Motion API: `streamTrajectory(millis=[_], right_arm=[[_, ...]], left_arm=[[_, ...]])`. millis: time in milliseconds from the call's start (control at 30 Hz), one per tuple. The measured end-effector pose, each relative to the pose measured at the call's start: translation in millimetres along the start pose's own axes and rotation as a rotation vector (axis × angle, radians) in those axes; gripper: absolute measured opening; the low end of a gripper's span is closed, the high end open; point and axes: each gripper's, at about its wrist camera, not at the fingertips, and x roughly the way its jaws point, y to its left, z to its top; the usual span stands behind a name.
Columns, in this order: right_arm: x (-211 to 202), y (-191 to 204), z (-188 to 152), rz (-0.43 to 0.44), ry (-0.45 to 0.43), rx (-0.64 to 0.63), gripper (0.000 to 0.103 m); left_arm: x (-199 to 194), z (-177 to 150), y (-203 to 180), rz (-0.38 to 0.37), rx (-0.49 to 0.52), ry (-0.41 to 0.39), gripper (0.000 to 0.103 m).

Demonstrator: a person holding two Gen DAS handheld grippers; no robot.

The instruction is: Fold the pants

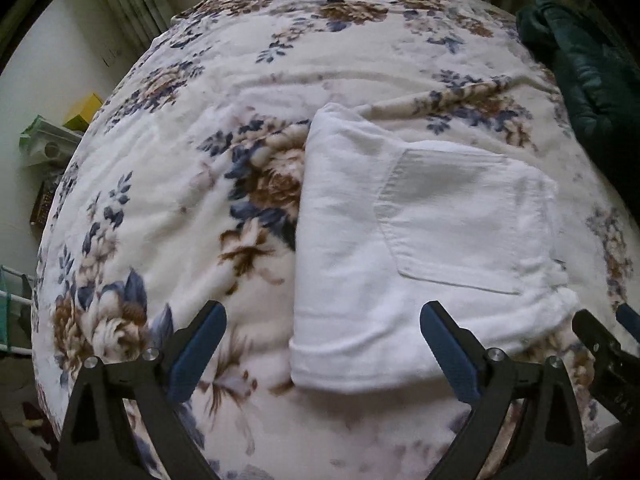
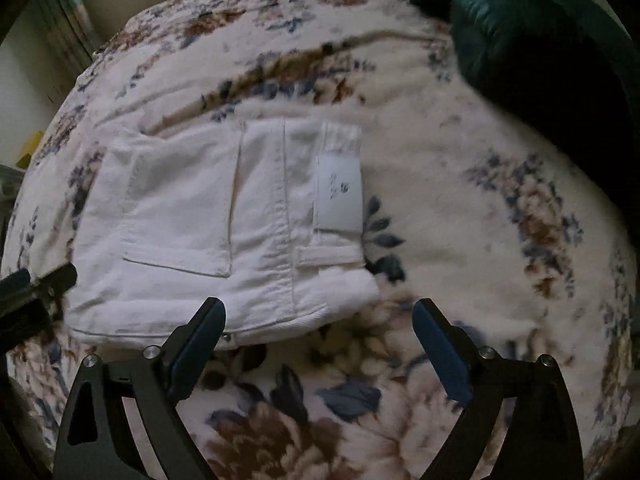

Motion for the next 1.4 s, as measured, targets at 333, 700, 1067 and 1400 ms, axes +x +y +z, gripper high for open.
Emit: streamTrajectory(millis=[333,700,1067,1400], right_arm=[[-129,-18,-13,-0.009,-0.098,-0.025,0.096],[-275,-42,-63,0.058,-0.164,-0.019,0.096],[-427,-71,-128,0.127,-0.242,-0.055,0.096],[-567,-94,-187,0.161,-0.353,-0.116,0.096]], left_arm=[[-111,-13,-5,0.005,-0.018,-0.089,0.099],[-247,-62,-5,0.011,-0.036,-0.194,0.099],[-387,-140,-7,0.022,-0.039,-0.289,0.099],[-502,-193,-13,0.006,-0.06,-0.41,0.099]])
